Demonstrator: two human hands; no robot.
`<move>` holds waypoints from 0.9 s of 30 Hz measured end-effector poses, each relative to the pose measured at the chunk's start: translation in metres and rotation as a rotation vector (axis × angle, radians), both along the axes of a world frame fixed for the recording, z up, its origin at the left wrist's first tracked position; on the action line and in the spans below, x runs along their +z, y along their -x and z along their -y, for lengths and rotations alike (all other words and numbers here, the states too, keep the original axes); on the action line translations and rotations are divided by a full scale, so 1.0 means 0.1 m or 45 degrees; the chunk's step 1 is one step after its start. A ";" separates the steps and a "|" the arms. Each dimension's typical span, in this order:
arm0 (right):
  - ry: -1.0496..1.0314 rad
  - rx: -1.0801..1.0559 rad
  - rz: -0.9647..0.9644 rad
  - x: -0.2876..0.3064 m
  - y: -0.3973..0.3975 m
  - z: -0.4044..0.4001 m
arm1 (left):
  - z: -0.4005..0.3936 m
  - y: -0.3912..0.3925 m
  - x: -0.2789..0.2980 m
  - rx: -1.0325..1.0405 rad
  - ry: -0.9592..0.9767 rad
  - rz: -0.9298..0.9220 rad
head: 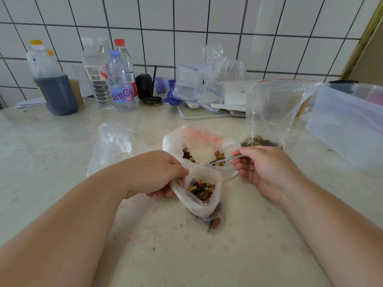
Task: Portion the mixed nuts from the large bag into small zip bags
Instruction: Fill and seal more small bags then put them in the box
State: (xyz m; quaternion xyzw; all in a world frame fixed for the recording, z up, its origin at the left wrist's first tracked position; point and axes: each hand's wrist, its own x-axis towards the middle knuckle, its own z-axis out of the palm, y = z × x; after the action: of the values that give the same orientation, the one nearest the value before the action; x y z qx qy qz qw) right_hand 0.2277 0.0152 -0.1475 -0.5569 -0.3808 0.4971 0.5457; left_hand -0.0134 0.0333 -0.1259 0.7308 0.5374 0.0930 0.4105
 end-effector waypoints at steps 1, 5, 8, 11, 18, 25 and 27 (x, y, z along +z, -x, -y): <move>0.027 -0.019 -0.044 0.00 -0.01 -0.01 | 0.00 0.00 0.00 0.000 -0.001 0.000; 0.040 -0.071 -0.183 0.03 -0.06 -0.02 | 0.00 0.01 0.00 -0.002 -0.005 -0.008; 0.008 -0.089 -0.245 0.07 -0.10 -0.02 | -0.01 0.01 0.01 -0.006 0.002 -0.008; -0.021 -0.061 -0.311 0.12 -0.14 -0.01 | 0.00 0.01 0.02 -0.013 0.009 0.001; -0.187 0.179 -0.148 0.22 -0.10 0.13 | 0.00 0.02 0.02 0.008 0.015 0.025; -0.572 0.517 0.360 0.25 -0.08 0.28 | 0.00 0.01 0.04 0.030 0.025 0.034; -0.646 0.604 0.480 0.24 -0.08 0.30 | 0.00 0.00 0.03 0.035 0.019 0.028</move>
State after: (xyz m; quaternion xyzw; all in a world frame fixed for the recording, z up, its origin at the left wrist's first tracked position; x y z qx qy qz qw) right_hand 0.2357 -0.0147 -0.1231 -0.3825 -0.7032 0.3885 0.4564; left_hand -0.0135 0.0334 -0.1225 0.7192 0.5436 0.1025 0.4205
